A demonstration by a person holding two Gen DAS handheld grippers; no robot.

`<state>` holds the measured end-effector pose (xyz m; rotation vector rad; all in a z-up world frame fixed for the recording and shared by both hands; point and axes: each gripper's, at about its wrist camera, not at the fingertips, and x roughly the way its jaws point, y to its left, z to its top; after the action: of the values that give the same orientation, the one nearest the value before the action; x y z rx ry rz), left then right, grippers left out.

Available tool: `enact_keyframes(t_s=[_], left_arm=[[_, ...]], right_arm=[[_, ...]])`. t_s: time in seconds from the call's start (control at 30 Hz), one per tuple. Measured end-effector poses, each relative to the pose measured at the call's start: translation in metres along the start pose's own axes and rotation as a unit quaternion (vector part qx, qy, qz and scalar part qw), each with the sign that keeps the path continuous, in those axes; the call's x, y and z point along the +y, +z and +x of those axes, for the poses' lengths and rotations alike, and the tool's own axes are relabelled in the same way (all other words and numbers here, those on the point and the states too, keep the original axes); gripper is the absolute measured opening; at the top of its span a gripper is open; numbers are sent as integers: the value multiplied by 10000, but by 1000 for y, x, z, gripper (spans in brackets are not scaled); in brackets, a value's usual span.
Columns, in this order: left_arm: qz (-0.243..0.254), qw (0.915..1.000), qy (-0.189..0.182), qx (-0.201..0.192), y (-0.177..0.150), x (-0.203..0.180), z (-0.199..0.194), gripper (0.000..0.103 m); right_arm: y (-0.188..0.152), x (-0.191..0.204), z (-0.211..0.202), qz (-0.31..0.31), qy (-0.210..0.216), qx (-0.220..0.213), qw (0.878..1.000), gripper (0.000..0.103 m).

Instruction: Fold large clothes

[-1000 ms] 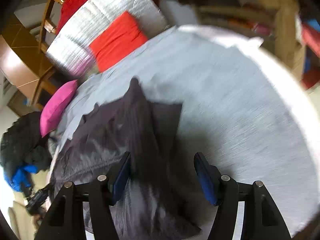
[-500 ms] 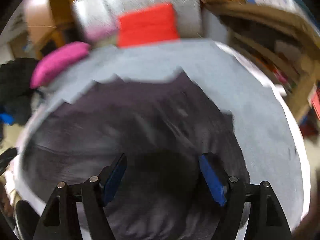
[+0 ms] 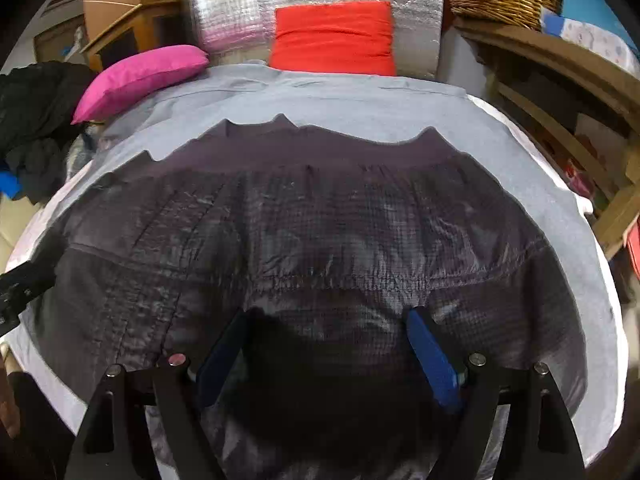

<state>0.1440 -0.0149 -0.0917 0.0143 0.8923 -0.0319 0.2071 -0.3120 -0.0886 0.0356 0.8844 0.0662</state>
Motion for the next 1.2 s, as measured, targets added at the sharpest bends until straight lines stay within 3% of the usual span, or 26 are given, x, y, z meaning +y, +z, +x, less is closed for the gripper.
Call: enact_keyframes(t_s=[0.17,0.23,0.37,0.4,0.6,0.8,1.2], left_arm=[[-34,10000,-6,-70,-3,1,-7,79],[-39,10000,-18,-31,-6,1,-8,79],[-3,10000,-28,36,-13,-3,-14,79],[25,10000,-45,7,-15,-4,-18,79],[74,9997,-31,-221,-21,-14,-41,83],[276,9982,138,-516,-33,-29,-70,91],[49,9962,192,-847,-68,-33,-127,91]], right_arm=[[7,2,-30,170,66,-351,9992,85],[5,5,-38,177,99,-530,9984,90],[-8,15,-3,-75,-175,89,9998,92],[-9,16,-3,-78,-218,66,9997,92],[-10,17,-60,194,-120,-566,9981,92],[-49,28,-94,466,78,-639,9968,92],[-116,47,-140,800,-2,-882,9929,92]])
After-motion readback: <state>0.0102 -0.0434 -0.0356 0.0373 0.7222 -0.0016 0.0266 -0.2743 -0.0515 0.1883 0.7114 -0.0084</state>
